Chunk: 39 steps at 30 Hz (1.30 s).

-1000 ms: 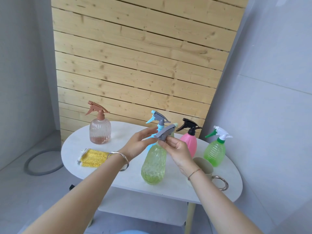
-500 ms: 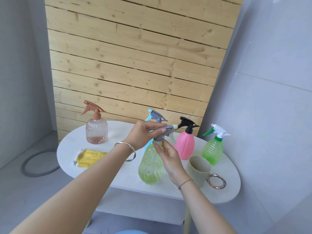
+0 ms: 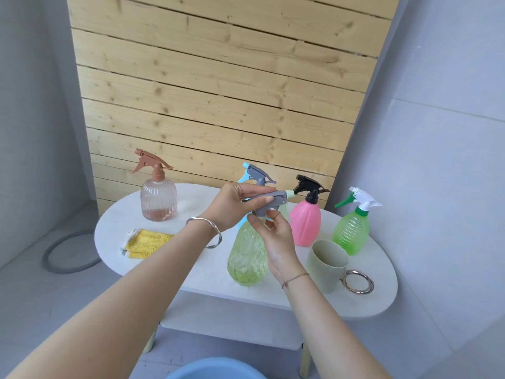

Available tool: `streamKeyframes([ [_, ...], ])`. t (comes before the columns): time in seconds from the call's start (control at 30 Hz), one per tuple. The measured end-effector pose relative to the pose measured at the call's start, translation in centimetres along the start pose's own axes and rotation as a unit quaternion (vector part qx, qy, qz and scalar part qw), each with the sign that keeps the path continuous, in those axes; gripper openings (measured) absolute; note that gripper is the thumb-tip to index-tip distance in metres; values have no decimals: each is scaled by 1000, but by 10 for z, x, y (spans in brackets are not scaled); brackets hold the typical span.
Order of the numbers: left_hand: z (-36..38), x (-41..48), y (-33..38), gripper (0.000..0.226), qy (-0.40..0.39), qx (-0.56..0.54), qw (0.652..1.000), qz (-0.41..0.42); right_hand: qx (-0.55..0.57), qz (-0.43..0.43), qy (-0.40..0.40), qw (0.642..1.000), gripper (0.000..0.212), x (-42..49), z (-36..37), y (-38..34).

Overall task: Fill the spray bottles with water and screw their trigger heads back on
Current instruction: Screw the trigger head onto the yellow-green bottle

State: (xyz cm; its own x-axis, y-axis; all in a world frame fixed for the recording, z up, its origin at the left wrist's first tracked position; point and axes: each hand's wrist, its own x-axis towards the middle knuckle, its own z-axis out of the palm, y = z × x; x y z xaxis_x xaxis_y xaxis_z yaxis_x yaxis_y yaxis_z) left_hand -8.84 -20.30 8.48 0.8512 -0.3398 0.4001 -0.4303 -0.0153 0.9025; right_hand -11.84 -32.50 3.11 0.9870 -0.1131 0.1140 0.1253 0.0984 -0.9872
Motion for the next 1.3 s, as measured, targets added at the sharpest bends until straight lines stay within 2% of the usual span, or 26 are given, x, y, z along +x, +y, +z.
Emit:
streamKeyframes([
  [0.07,-1,-1,0,25,3,-3,1000,0,-20,1,-23,1000,64,0,-2,0],
  [0.17,1,-2,-1,26,-1,-12,1000,1,-13,12,-114,993,44,1,-10,-4],
  [0.2,1,-3,-1,26,1,-15,1000,0,-10,10,-106,994,41,1,-9,-5],
  [0.3,2,-4,0,26,8,-17,1000,2,-53,-13,5,999,39,2,4,-2],
  [0.33,2,-4,1,26,8,-16,1000,3,-60,-13,19,998,41,1,8,-3],
  [0.37,2,-5,0,26,9,-18,1000,3,-58,-7,12,998,44,1,7,-2],
  [0.5,-1,-5,-2,27,3,-23,1000,0,7,18,-119,993,39,0,-10,-7],
  [0.67,-2,-3,2,25,-4,-15,1000,-7,1,-3,-39,999,20,1,-2,-5],
  [0.83,-4,-3,2,25,-10,-11,1000,-13,16,24,-152,988,42,1,-18,-5],
  [1.0,-6,-2,5,24,-23,-22,999,-27,51,6,-105,993,38,2,-13,-5],
  [1.17,-7,0,3,23,-25,-21,999,-26,6,16,-177,984,46,6,-25,-4],
  [1.3,-7,1,3,26,-28,-10,999,-23,11,0,-100,995,29,6,-19,-1],
])
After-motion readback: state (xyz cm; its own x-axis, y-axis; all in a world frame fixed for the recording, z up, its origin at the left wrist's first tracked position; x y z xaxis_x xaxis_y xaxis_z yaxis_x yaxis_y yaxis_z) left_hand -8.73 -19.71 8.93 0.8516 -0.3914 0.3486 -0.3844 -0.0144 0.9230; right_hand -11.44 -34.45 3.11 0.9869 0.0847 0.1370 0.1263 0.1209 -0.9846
